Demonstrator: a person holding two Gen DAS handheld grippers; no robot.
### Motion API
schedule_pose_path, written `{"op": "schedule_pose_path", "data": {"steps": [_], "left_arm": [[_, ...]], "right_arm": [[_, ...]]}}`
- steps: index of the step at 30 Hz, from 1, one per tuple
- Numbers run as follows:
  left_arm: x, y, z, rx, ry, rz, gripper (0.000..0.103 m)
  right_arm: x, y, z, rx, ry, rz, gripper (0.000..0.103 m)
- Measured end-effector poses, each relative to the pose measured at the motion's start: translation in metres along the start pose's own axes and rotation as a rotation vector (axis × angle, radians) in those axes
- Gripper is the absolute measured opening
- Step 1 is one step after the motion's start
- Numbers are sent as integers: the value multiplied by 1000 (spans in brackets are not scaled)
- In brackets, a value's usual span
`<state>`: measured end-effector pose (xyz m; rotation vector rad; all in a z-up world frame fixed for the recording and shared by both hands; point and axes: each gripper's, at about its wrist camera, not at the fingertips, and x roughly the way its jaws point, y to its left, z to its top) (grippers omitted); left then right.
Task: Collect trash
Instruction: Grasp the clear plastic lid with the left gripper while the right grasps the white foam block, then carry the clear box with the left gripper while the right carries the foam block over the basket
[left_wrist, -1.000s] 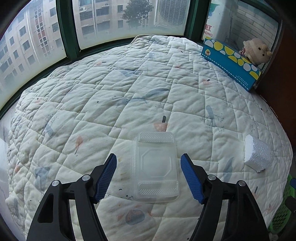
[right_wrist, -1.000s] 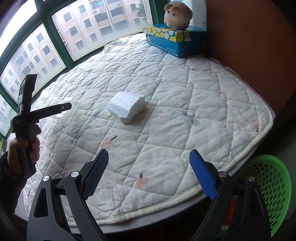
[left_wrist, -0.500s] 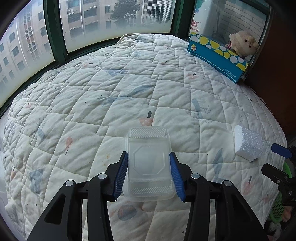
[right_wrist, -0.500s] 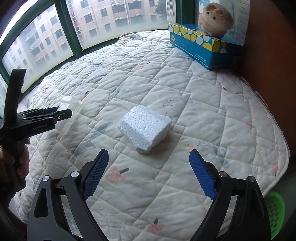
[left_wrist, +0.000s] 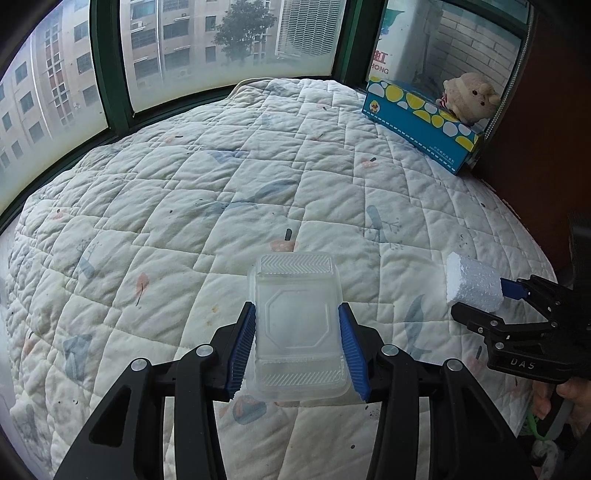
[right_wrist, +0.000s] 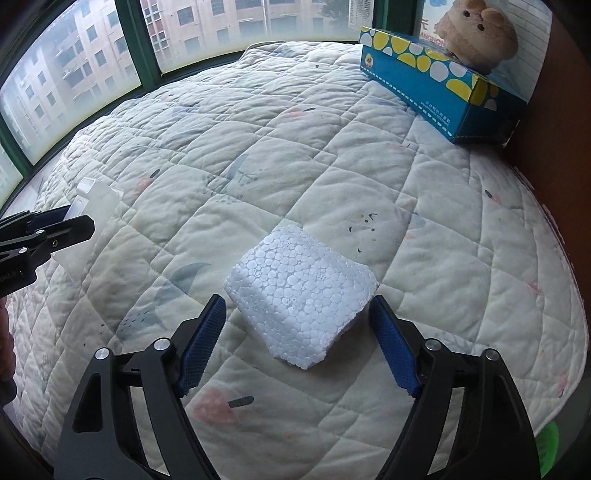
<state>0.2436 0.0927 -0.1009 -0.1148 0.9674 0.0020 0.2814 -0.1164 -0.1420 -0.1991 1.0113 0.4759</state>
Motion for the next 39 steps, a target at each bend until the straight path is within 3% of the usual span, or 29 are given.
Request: {"op": "schedule_pose_path", "data": {"steps": [16,39], "left_arm": [[-28,-42,-12,55,-33,-54,44],[-66,-176,-56,274,-41,-204,44]], "right_arm": [[-67,-8,-44,108,-80,4,69],[-163,-74,-163,347,-158,-136,69]]}}
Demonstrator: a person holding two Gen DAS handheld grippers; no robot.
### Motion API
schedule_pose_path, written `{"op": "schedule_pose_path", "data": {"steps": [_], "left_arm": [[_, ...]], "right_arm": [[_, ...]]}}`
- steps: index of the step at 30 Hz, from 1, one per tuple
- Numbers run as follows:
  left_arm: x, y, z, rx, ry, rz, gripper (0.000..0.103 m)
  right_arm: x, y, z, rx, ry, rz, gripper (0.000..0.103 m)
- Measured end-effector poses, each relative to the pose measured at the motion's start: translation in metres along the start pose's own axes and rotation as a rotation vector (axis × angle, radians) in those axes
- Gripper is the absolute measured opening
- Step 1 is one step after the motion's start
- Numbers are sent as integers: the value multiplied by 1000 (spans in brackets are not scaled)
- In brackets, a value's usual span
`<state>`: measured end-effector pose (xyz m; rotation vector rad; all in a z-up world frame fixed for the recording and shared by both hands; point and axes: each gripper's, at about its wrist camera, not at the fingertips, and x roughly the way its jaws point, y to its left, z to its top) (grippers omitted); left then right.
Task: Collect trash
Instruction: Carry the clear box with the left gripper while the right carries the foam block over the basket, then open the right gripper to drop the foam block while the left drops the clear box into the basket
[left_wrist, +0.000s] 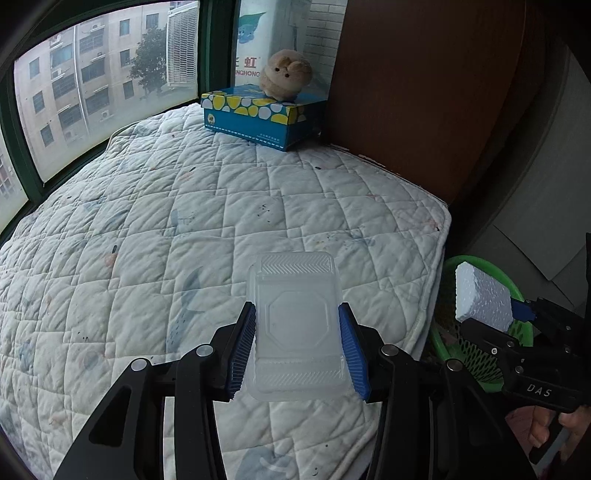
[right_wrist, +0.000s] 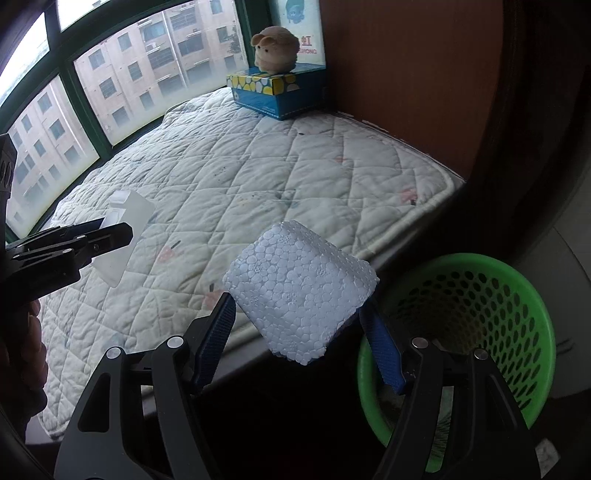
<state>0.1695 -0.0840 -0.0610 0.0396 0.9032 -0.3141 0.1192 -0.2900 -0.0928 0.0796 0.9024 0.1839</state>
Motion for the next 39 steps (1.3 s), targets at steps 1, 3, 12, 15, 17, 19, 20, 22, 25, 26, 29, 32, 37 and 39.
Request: {"op": "schedule_pose_path", "data": {"steps": [1,3,12,15,17,19,20,22,25,26,29,32,37,39], "left_arm": [[0,-6,0,8,0,-6,44],[1,-18,0,25,2,-19,44],[5,-67,1,93,10,-63,44],[6,-80,0,111,14,-75,44],[7,-88,0,123,15,-82,44],[7,-97,0,135,17,-87,44],[8,-101,0,141,18,-89,44],[9,-108,0,150,21,-95,44],[10,-117,-1,156,28,-108,44],[11,-120,-1,159,30,-112,44],[13,-131,-1,174,34,-119,44],[15,-139,-1,186,38,-129,44],[17,-152,-2,207,41,-147,44],[17,-156,-3,213,41,-153,44]], "right_arm": [[-3,-6,-2,7,-3,-8,69],[-10,-15,-6,22,-12,-23,69],[-33,-59,-25,101,-28,-81,69],[-40,-72,-29,125,-33,-99,69],[-44,-78,-32,139,-36,-110,70],[-48,-85,-35,151,-38,-120,70],[-50,-88,-37,157,-39,-124,70],[-53,-93,-39,167,-40,-132,70],[-57,-100,-44,178,-41,-144,70],[-58,-102,-45,181,-42,-149,70],[-61,-109,-48,195,-42,-159,70],[-64,-116,-52,213,-41,-171,70],[-71,-125,-59,233,-39,-191,70],[-74,-129,-61,244,-38,-197,70]]}}
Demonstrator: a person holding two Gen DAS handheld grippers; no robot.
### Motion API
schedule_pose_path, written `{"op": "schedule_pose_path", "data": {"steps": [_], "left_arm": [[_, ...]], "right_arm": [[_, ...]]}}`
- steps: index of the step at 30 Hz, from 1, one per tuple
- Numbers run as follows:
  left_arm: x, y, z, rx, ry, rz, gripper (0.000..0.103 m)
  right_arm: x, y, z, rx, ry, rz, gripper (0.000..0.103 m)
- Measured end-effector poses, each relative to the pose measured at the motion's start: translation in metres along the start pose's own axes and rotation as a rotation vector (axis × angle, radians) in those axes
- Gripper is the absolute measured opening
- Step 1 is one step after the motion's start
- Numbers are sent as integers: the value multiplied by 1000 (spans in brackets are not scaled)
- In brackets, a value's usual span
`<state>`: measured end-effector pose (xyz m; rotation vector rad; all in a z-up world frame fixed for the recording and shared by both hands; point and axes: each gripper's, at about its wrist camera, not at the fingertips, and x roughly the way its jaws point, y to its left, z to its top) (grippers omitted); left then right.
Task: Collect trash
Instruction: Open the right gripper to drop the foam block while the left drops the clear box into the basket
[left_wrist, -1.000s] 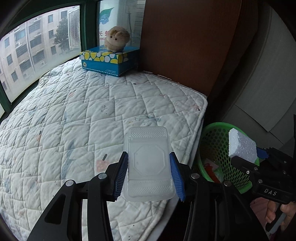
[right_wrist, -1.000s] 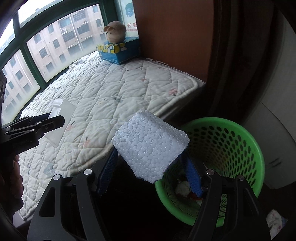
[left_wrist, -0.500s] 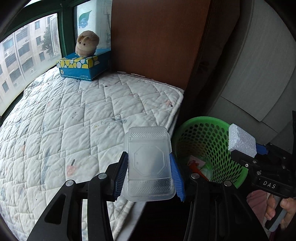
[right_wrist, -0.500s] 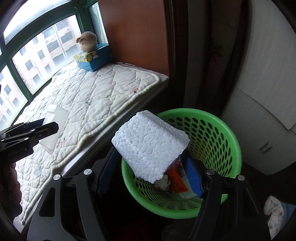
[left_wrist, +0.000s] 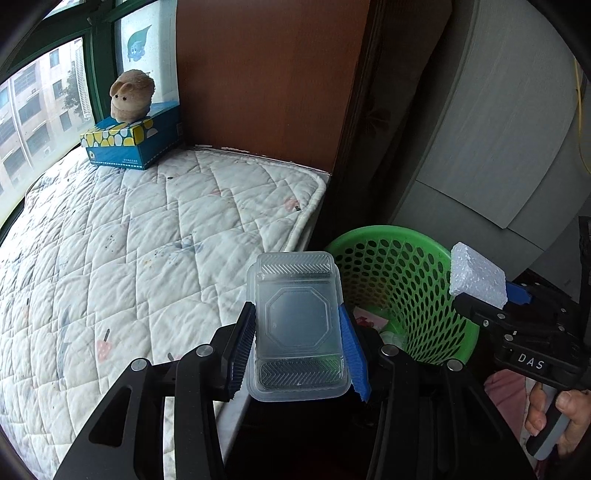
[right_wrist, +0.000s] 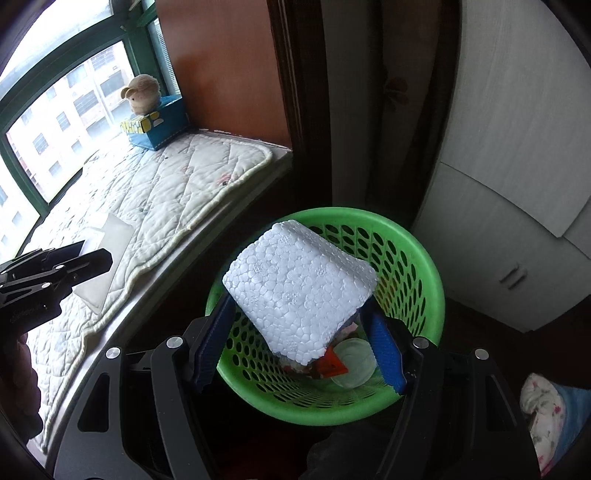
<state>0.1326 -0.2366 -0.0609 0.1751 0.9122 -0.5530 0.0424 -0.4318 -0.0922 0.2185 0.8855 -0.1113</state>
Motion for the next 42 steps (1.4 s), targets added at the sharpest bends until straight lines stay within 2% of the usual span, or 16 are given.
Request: {"op": "schedule_pose_path", "data": {"steps": [8,37,42], "left_arm": [[-2,-11,1,22,-5,-19,44],[30,-67,8,89,47,-103,45],[36,-74,7,95,61,-111,50]], "right_arm": [[-1,-11,-1,30,-2,-12,79],[-39,-38,-10,77,-67,-35,84],[-41,-41,-12,89,-69,-40,84]]}}
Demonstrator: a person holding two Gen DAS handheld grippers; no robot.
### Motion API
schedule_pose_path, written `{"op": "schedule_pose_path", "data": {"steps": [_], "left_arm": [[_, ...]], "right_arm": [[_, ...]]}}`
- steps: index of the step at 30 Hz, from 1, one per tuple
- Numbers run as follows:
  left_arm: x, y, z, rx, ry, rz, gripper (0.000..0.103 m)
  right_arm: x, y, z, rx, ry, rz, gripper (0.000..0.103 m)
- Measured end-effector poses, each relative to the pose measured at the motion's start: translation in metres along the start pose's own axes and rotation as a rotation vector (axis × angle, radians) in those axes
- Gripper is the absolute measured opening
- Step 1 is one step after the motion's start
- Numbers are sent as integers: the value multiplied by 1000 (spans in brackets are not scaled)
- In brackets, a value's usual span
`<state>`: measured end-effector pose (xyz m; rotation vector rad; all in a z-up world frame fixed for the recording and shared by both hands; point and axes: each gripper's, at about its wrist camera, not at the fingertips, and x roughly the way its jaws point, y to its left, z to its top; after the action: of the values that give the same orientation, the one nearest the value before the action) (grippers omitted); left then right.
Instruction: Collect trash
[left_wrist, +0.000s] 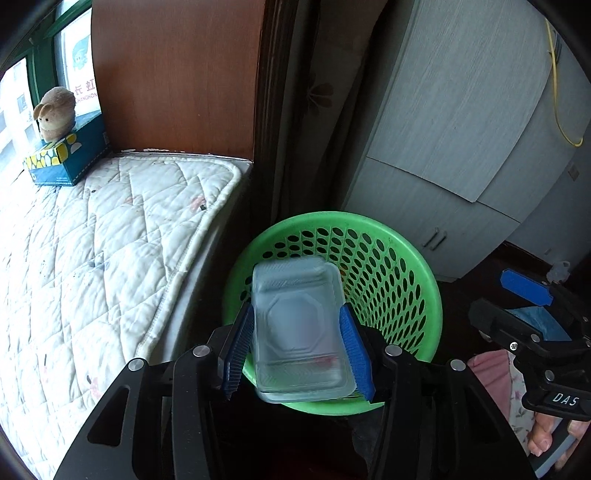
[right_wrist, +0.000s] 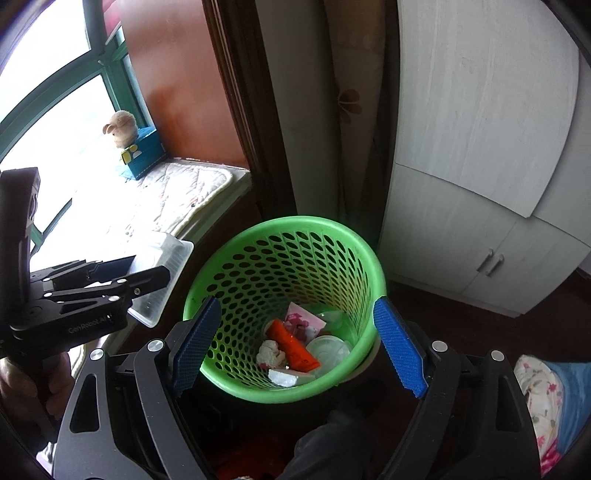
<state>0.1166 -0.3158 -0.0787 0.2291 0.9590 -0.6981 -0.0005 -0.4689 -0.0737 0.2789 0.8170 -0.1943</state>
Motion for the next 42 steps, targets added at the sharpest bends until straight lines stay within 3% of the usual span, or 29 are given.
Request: {"op": "schedule_pose_path", "data": {"steps": [2,14,15,24,42], "left_arm": [[0,-1,0,1,-5,4,56],[-14,12,-5,-20,-35,22,65],[-18,15,-6,-21,-43,38,71],[-53,48,-15,-56,-118,152,86],[-118,126,-44,-191,-202,321,94]], "right_arm": [[0,-2,-1,6,0,1,84],[-2,6,-4,8,0,23,84],[-3,8,-4,8,0,28,84],[-4,34,-3,-21,-9,67,86],[-8,100,13,-97,-53,150,93]]}}
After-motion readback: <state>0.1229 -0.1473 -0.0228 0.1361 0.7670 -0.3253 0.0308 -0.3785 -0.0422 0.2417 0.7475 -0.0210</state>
